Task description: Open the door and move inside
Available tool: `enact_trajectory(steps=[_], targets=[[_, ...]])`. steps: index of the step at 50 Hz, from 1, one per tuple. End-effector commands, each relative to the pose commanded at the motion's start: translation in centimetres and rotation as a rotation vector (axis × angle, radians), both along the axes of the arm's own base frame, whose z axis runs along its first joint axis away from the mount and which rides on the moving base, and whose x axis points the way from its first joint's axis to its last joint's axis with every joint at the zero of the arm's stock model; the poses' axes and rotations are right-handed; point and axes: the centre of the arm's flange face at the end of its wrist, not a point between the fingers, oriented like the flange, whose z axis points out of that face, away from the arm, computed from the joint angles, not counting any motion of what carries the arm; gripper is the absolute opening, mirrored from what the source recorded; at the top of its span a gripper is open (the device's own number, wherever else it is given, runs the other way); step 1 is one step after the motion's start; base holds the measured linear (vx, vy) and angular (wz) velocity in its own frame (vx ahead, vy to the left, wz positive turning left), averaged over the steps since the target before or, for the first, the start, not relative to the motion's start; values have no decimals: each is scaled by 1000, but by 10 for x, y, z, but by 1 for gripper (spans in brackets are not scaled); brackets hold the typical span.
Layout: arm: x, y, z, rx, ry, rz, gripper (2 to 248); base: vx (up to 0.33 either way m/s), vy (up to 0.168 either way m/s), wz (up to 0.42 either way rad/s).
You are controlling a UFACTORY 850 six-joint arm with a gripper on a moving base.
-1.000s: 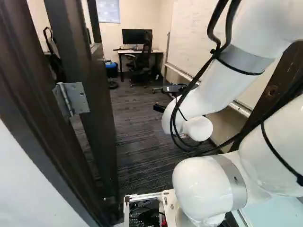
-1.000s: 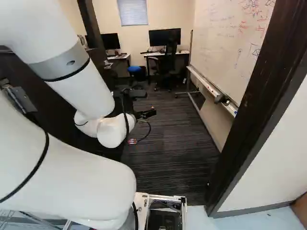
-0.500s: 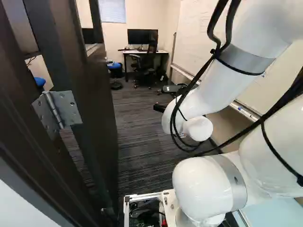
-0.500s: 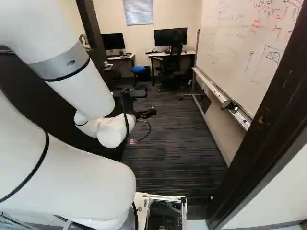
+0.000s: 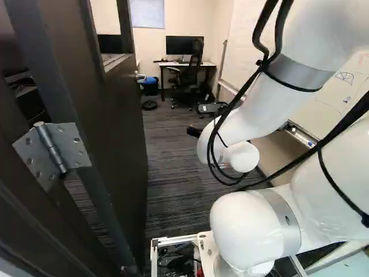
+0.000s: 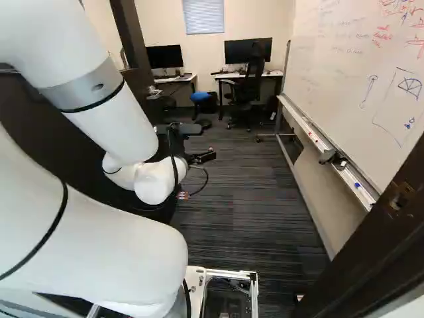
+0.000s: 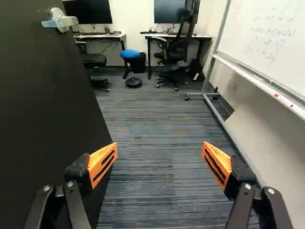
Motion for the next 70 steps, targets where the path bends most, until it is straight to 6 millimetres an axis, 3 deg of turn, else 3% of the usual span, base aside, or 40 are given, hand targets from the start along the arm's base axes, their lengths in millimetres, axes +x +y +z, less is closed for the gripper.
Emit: enact_trajectory(steps=[70], targets=[[0,0,0,0,0,0,247,180,-31,-4]])
